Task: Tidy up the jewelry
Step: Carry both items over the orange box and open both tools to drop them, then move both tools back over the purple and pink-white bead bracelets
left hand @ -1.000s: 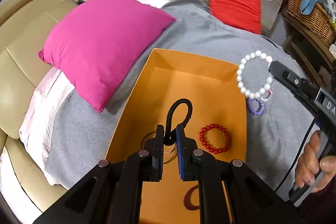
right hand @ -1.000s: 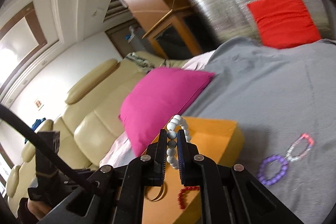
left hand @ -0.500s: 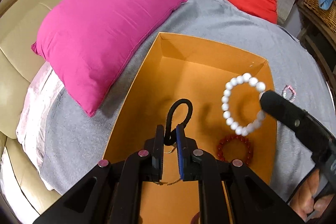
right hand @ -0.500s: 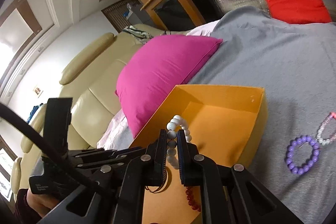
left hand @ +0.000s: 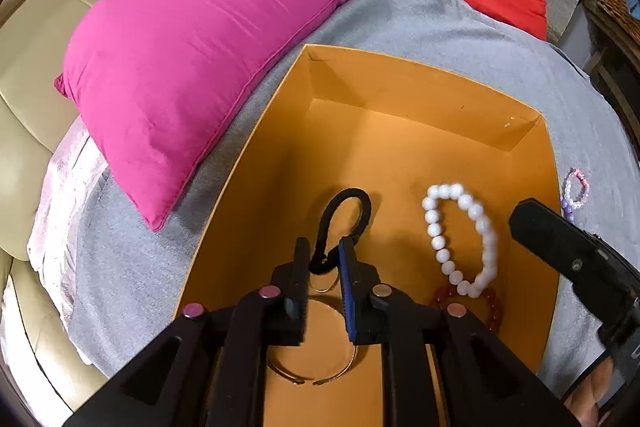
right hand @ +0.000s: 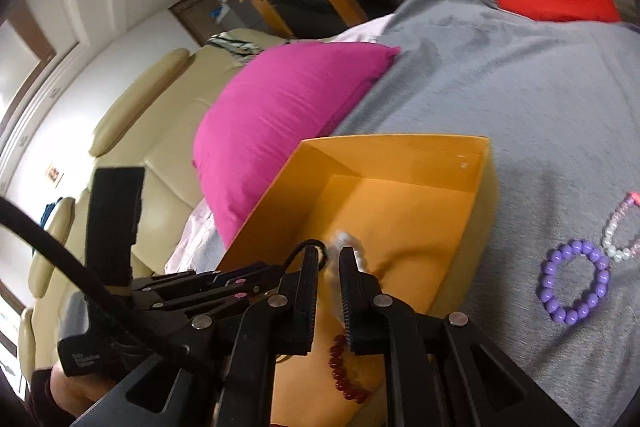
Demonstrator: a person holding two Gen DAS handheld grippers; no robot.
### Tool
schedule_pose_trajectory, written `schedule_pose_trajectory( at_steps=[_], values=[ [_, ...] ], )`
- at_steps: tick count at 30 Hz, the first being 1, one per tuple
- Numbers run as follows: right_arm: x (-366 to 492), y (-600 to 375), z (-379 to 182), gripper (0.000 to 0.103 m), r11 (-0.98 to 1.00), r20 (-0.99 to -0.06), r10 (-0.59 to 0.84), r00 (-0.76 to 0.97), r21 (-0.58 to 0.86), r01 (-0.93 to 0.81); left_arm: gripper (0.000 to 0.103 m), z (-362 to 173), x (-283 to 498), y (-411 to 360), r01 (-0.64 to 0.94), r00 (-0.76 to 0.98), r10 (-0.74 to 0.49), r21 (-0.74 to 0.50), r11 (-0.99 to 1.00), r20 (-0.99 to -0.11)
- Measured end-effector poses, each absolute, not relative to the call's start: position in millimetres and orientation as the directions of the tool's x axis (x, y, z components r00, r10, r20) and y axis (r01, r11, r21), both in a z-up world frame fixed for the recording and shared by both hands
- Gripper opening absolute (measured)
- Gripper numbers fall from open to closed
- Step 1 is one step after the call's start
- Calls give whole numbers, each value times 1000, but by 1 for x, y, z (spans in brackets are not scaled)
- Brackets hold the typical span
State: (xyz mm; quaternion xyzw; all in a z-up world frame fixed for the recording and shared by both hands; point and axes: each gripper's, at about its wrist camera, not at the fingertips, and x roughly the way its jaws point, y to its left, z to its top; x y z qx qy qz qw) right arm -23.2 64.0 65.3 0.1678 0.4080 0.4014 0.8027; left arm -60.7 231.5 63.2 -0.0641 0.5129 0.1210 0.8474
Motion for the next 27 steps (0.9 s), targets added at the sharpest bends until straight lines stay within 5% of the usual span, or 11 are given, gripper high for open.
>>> schedule_pose_trajectory(
  at_steps=[4,8,13,18,27],
  values=[
    [-18,48,71,16,625,-505,781,368,615,-481,22,69,-64,229,-270,453,160,36,962,-877],
    [-11,26,78,16,626,-478,778,408,640,-445,40,83,-77,220,-273,492,196,63,960,-848],
    [0,-12,83,17,638,-461,758,462,672,-377,42,98,-89,200,-258,528,191,58,964,-828],
    [14,-61,83,30,632,-445,730,518,729,-264,56,116,-100,173,-240,577,183,48,969,-796],
    [29,-145,83,43,593,-425,675,603,799,-101,59,129,-107,127,-192,624,172,64,979,-762]
  ],
)
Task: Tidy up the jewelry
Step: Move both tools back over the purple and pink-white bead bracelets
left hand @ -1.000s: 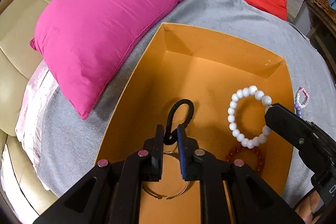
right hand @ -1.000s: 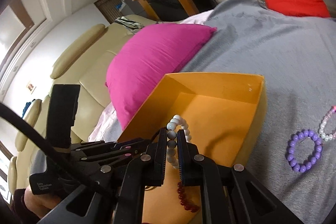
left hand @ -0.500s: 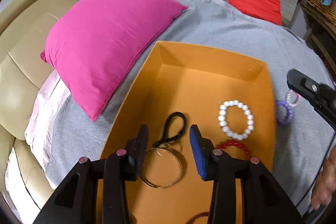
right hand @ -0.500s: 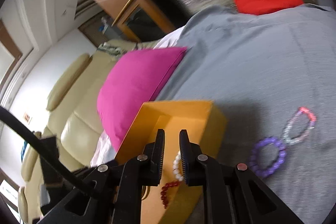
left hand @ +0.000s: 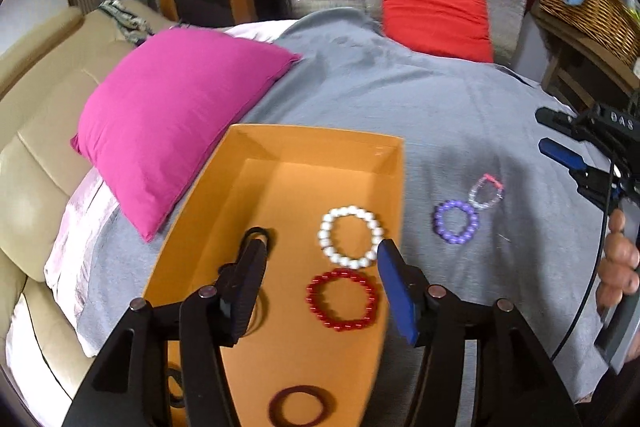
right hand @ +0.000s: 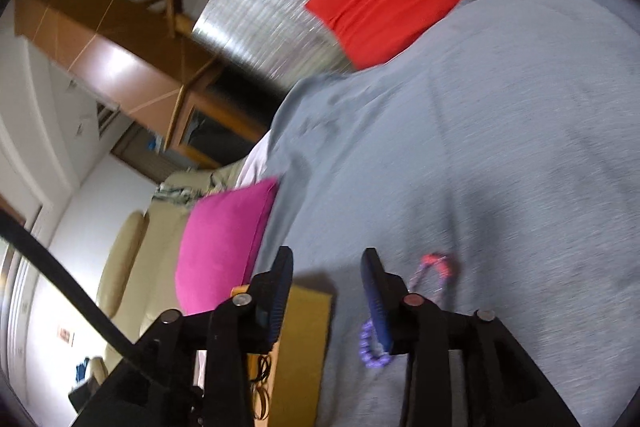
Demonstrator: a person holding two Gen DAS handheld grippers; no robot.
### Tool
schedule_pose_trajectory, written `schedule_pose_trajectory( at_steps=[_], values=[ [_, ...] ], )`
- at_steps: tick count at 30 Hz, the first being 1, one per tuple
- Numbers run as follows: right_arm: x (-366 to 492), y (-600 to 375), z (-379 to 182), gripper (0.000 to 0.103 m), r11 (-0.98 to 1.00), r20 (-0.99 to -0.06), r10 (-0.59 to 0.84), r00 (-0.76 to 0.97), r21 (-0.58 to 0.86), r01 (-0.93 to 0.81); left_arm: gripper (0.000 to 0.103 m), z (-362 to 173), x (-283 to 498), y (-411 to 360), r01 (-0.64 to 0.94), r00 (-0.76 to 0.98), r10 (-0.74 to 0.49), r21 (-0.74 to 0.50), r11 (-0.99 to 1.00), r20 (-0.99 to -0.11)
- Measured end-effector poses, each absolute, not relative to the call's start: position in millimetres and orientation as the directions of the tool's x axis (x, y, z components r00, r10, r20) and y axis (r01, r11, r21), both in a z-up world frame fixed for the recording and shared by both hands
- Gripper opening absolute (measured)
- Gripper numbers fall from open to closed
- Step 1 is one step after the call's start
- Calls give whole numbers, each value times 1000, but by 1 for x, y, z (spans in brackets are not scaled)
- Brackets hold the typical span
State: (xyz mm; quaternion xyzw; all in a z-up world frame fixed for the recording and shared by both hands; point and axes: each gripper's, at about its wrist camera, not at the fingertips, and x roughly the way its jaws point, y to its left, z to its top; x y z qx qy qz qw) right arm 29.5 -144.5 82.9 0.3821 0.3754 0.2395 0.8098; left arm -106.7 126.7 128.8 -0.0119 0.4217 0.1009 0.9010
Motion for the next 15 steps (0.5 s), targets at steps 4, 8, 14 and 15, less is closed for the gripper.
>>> schedule_pose_trajectory(
  at_steps=[4,8,14,15],
  values=[
    [32,-162,81,44,581,-430,672,603,811,-70,59,129,-105,106,-162,631,155,66,985,-760],
    [33,-172,80,44,597,-450,659,602,800,-56,59,129,-105,85,-129,640,147,83,988,-754],
    [30,-187,73,44,612,-478,644,597,791,-27,59,124,-103,58,-85,637,130,98,992,-760],
    [29,-190,72,44,615,-482,641,597,789,-24,59,123,-102,54,-80,636,128,100,992,-761]
  ],
)
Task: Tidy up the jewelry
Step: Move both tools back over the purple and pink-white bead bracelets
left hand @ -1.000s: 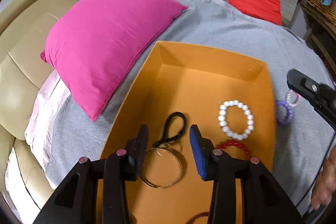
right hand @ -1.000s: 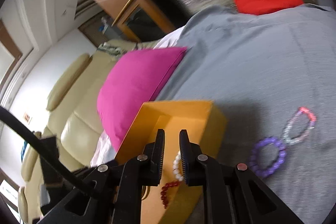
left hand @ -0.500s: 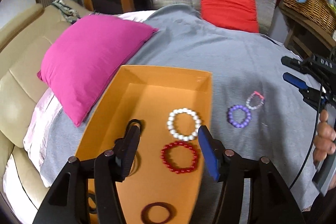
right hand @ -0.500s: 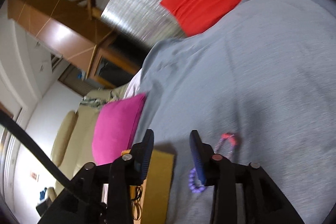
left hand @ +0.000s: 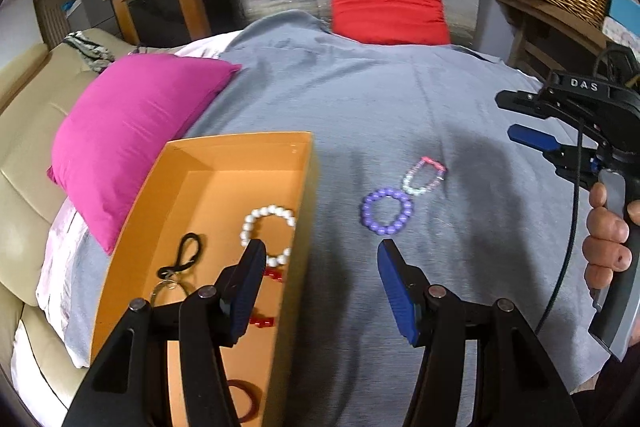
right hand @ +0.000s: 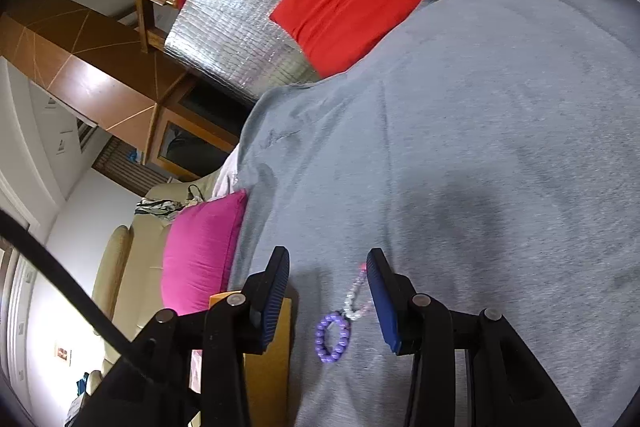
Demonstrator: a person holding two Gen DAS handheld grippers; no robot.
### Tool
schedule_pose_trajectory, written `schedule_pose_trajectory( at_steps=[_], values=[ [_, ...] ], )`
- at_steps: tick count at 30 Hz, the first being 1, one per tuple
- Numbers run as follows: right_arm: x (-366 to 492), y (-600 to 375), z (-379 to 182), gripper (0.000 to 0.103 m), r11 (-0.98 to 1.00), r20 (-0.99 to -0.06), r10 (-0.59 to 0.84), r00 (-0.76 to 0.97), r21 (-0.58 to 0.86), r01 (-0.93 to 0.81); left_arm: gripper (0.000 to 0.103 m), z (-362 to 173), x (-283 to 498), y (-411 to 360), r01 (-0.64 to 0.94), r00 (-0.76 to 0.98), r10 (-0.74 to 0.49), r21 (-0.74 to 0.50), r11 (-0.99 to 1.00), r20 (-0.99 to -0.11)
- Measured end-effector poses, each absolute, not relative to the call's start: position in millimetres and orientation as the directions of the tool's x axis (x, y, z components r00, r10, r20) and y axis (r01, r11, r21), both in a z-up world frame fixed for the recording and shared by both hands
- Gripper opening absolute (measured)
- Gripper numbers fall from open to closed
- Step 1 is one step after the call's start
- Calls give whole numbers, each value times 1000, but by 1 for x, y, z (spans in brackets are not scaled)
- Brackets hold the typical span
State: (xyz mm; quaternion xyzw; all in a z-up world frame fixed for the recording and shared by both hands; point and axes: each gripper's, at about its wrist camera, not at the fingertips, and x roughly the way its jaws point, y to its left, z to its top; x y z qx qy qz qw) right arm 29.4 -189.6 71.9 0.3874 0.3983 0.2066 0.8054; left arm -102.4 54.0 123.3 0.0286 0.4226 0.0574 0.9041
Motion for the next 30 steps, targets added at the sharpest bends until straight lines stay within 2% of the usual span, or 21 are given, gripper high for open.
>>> schedule_pose_trajectory(
  at_steps=[15,30],
  values=[
    [24,-227,64,44,636,-515,605,607,771,20,59,118,-99,8,-3,643,124,160,987,-756],
    [30,-204,59,44,662,-547,613,570,749,8,59,99,-92,5,30,606,112,164,986,-787]
  ],
)
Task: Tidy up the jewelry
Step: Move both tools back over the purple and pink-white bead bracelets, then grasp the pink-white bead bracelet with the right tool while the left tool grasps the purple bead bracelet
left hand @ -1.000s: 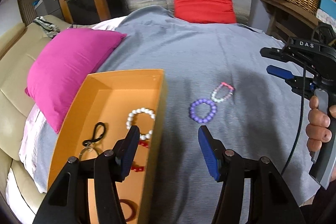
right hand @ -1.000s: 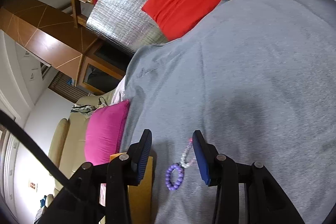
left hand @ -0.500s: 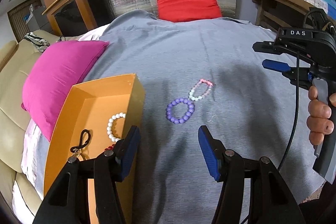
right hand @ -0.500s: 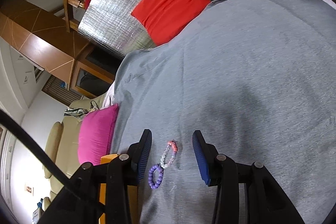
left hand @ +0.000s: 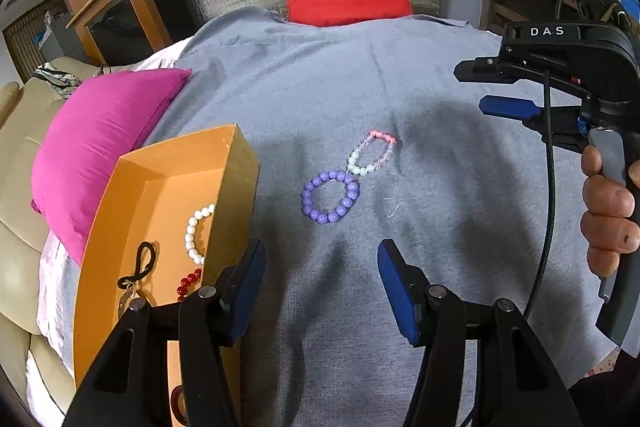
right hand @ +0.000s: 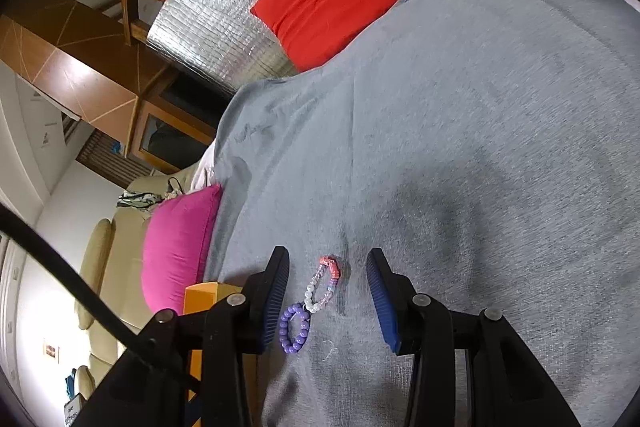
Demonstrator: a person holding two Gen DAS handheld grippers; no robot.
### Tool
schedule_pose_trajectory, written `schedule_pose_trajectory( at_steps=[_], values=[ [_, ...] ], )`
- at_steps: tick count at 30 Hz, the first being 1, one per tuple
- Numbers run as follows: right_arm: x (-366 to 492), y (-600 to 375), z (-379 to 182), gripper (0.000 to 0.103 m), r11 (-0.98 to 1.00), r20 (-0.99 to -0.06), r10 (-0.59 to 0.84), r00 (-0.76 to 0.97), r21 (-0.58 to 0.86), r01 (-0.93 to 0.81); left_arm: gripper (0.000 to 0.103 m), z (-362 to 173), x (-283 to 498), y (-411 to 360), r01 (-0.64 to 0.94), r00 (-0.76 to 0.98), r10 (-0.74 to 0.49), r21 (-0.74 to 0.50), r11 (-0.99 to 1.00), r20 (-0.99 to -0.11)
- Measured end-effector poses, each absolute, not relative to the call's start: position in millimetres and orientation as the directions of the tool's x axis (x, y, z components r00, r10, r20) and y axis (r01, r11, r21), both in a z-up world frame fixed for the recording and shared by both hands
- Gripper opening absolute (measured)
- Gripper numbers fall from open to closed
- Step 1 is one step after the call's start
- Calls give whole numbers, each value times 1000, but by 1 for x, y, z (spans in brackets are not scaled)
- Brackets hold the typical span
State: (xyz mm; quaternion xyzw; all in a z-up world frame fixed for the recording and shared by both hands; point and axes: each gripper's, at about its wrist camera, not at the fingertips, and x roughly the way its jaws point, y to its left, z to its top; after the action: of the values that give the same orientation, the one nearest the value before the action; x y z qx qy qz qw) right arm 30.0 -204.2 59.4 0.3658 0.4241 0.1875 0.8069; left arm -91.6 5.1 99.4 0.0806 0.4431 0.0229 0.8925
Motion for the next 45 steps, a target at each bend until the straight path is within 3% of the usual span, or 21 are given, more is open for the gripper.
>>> schedule_pose_trajectory(
  at_steps=[25,30,32,34,45],
  values=[
    [71,-126,9,44,748,-676,601,426,664,-1,59,76,-77,33,73,560,63,126,989,-826],
    [79,-112,6,30,764,-680,585,442,644,-21,59,75,-73,37,80,554,56,120,990,-831],
    [81,-104,8,14,807,-713,540,447,590,-34,59,75,-71,38,78,552,50,112,991,-832],
    [81,-101,11,9,838,-741,502,445,543,-41,59,75,-68,40,76,547,40,97,992,-836],
    [77,-149,21,8,836,-747,464,476,546,43,59,74,-38,26,110,533,-27,37,993,-846]
  ],
)
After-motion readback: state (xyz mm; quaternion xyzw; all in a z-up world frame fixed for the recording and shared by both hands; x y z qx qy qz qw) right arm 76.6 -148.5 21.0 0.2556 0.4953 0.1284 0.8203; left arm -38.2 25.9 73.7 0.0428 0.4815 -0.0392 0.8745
